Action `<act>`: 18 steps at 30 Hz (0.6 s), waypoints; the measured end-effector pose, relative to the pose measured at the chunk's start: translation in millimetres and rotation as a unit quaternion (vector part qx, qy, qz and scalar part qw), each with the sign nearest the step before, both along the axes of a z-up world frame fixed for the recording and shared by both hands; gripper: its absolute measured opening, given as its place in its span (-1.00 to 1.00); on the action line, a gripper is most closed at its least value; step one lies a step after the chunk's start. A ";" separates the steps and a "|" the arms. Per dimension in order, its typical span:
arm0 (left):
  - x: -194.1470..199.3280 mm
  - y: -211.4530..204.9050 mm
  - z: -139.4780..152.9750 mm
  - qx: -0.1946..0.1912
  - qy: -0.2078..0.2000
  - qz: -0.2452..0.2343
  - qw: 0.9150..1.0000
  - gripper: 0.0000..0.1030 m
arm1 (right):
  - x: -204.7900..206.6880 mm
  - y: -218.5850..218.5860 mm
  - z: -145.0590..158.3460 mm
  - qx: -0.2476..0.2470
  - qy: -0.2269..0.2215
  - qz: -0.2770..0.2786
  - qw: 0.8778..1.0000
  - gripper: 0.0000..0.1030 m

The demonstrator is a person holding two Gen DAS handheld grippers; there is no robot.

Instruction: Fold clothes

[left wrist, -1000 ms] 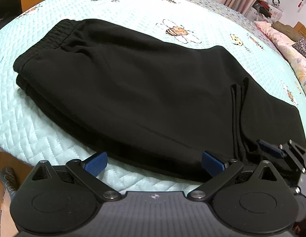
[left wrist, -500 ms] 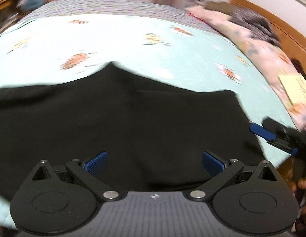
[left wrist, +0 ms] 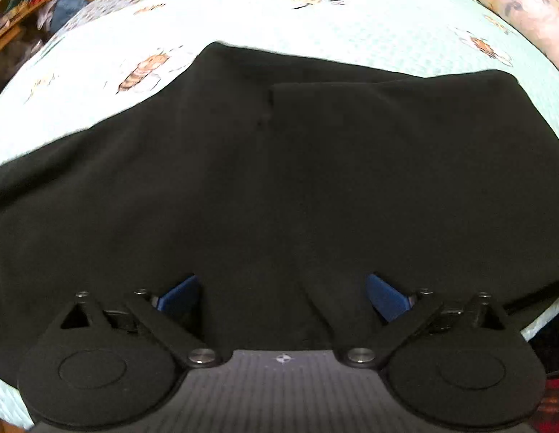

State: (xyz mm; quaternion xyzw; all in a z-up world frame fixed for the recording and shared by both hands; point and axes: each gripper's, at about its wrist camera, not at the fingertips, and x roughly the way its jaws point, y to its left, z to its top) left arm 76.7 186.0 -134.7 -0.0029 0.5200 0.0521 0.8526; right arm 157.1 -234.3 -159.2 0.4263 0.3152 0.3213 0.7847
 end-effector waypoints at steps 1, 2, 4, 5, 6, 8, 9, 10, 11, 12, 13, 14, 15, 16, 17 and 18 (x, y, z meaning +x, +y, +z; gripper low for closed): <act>0.5 0.6 -0.8 0.000 0.000 0.002 1.000 0.97 | -0.7 -4.8 -0.8 0.007 0.001 -0.005 1.000 0.19; 1.8 -1.8 -0.7 0.009 0.000 -0.001 1.000 0.99 | 2.3 -5.9 -2.6 0.022 0.004 -0.008 1.000 0.19; 4.1 -6.2 -0.5 0.025 0.000 -0.004 1.000 0.99 | 9.6 -6.9 -6.5 0.055 0.009 -0.013 0.998 0.20; 4.3 -5.9 -1.0 0.023 0.000 -0.003 1.000 0.99 | 15.2 -8.2 -11.9 0.093 0.019 -0.015 0.995 0.20; 4.5 -5.4 -1.3 0.021 0.001 -0.001 1.000 0.99 | 21.9 -8.3 -18.1 0.134 0.030 -0.013 0.990 0.20; 5.0 -3.5 -1.7 0.018 0.001 0.000 1.000 0.99 | 34.1 -7.0 -26.4 0.178 0.040 -0.007 0.983 0.20; 5.2 -2.5 -1.9 0.017 0.001 0.001 1.000 0.99 | 39.6 -4.6 -30.2 0.187 0.044 0.006 0.981 0.19; 5.5 -1.5 -2.2 0.015 0.001 0.002 1.000 0.99 | 43.4 -1.8 -33.5 0.181 0.054 0.018 0.982 0.19; 5.7 -0.5 -2.4 0.013 0.001 0.003 1.000 0.99 | 45.1 2.2 -36.8 0.162 0.071 0.028 0.984 0.18; 6.0 0.4 -2.6 0.012 0.001 0.003 1.000 0.99 | 45.4 6.9 -39.9 0.146 0.083 0.045 0.985 0.17; 6.5 0.9 -2.9 0.012 0.002 0.004 1.000 0.99 | 42.8 9.2 -40.0 0.139 0.083 0.054 0.985 0.17; 7.0 1.3 -3.2 0.012 0.002 0.004 1.000 0.99 | 39.9 11.1 -39.7 0.132 0.082 0.063 0.986 0.17; 7.6 1.8 -3.5 0.011 0.003 0.004 1.000 0.99 | 37.6 11.9 -37.2 0.125 0.080 0.067 0.987 0.17; 8.0 2.3 -3.7 0.011 0.003 0.005 1.000 0.99 | 36.3 12.6 -35.0 0.120 0.079 0.071 0.987 0.17; 8.1 2.6 -3.2 0.011 0.004 0.006 1.000 0.99 | 34.5 13.9 -31.7 0.112 0.079 0.073 0.988 0.17; 8.1 2.9 -2.6 0.011 0.005 0.006 1.000 0.99 | 32.9 15.6 -27.4 0.103 0.075 0.077 0.989 0.18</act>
